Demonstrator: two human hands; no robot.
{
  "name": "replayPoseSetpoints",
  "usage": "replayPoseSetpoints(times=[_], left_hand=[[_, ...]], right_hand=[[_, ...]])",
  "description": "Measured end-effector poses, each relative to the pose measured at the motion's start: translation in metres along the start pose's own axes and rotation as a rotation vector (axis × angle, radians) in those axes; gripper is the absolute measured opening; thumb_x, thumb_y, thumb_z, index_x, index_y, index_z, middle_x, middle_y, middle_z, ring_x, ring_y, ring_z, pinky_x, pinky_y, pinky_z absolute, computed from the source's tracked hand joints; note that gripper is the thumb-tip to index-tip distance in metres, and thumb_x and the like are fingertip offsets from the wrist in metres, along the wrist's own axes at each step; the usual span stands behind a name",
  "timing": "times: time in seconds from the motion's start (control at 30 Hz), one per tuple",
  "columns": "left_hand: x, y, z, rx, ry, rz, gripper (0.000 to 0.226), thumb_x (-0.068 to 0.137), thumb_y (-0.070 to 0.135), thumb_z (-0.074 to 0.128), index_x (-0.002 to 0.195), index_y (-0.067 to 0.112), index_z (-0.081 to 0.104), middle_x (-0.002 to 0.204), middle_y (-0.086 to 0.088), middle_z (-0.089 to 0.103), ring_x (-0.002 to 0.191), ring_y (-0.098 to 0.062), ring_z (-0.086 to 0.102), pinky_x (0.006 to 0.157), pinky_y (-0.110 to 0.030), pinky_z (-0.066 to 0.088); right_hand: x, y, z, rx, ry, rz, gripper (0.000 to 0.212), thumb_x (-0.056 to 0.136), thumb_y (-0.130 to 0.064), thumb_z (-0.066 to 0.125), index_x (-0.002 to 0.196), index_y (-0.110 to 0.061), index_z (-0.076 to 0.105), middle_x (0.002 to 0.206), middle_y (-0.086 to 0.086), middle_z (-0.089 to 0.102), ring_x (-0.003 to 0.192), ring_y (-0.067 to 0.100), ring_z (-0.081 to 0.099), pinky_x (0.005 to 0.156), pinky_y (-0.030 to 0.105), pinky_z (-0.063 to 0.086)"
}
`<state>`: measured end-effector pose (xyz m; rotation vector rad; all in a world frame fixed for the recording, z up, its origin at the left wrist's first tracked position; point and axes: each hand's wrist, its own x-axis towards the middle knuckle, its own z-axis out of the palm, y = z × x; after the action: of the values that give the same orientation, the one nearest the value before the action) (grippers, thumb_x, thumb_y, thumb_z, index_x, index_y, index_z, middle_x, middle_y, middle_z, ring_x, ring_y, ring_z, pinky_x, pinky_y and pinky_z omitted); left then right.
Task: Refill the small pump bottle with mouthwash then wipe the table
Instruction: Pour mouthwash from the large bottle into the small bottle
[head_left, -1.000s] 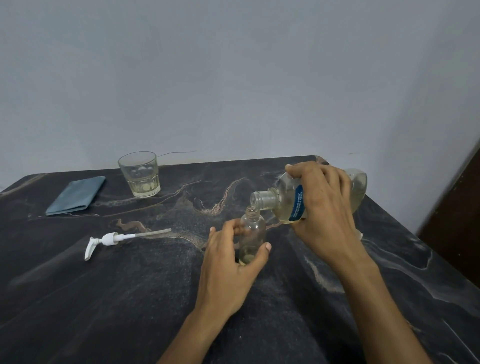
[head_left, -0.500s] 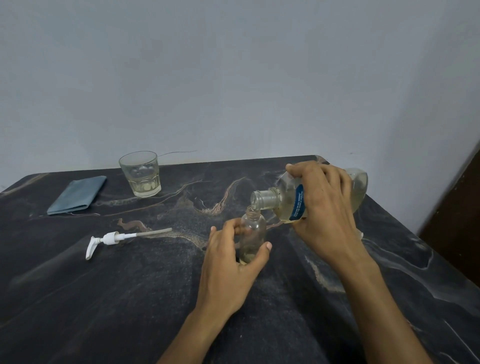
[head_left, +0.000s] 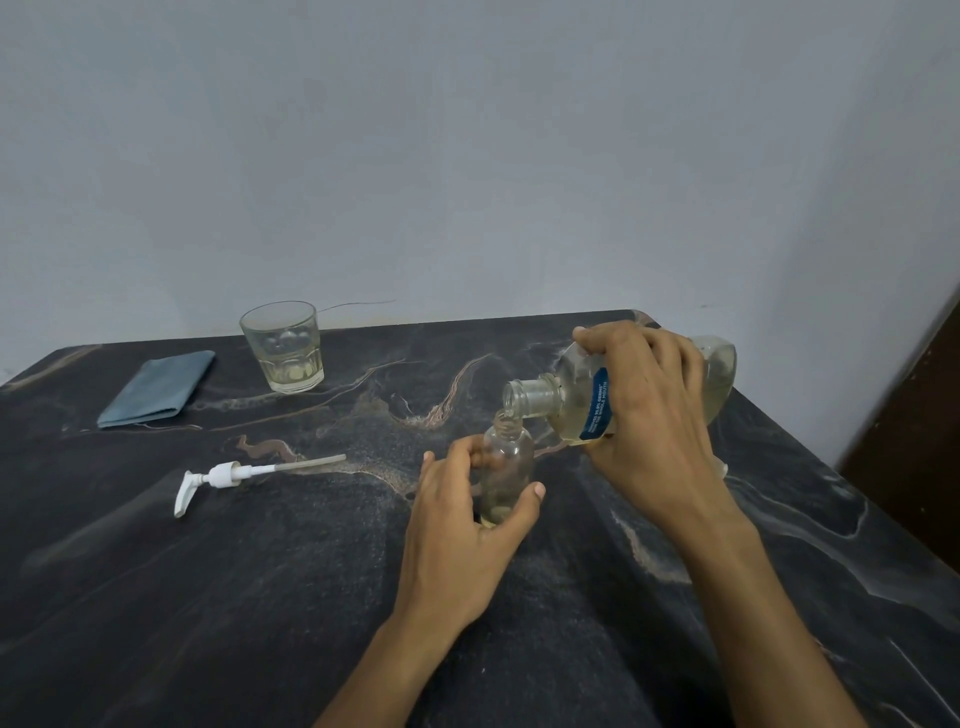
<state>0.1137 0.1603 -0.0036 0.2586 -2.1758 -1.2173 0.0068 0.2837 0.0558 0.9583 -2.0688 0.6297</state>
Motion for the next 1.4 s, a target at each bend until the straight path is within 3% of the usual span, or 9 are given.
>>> replayPoseSetpoints(times=[0.37,0.57,1.03,1.4], left_hand=[[0.0002,0.0000,-0.0001,0.005,0.002,-0.009,0.039,0.072,0.059,0.059,0.104,0.039,0.047,0.095,0.030,0.053,0.104,0.009,0.048,0.105,-0.050,0.038],[0.0002,-0.0004,0.0000,0.002,0.003,-0.005,0.040,0.072,0.058,0.059,0.105,0.036,0.049,0.096,0.027,0.054,0.104,0.010,0.048,0.106,-0.049,0.036],[0.0004,0.0017,-0.0015,0.036,-0.008,0.001,0.032,0.073,0.059,0.058,0.098,0.046,0.043,0.107,0.042,0.044,0.106,0.013,0.045,0.106,-0.050,0.037],[0.0000,-0.0001,0.0000,0.023,0.006,0.003,0.035,0.072,0.059,0.059,0.100,0.043,0.045,0.095,0.030,0.054,0.103,0.010,0.048,0.106,-0.049,0.037]], right_hand=[[-0.0001,-0.0007,0.0011,-0.021,0.020,-0.001,0.089,0.044,0.003,0.091,0.116,-0.019,0.044,0.104,-0.002,0.055,0.101,0.014,0.036,0.091,0.026,0.026],[0.0002,0.0002,-0.0006,-0.004,-0.019,0.004,0.087,0.048,0.003,0.088,0.116,-0.021,0.040,0.109,0.000,0.058,0.103,0.014,0.038,0.093,0.024,0.021],[0.0006,-0.0010,-0.0013,0.004,-0.015,0.002,0.089,0.045,0.006,0.088,0.116,-0.021,0.040,0.107,0.001,0.058,0.104,0.015,0.036,0.093,0.025,0.022],[0.0002,-0.0003,-0.0009,-0.005,-0.009,0.000,0.088,0.047,0.003,0.089,0.117,-0.021,0.041,0.107,0.000,0.057,0.103,0.015,0.037,0.094,0.026,0.023]])
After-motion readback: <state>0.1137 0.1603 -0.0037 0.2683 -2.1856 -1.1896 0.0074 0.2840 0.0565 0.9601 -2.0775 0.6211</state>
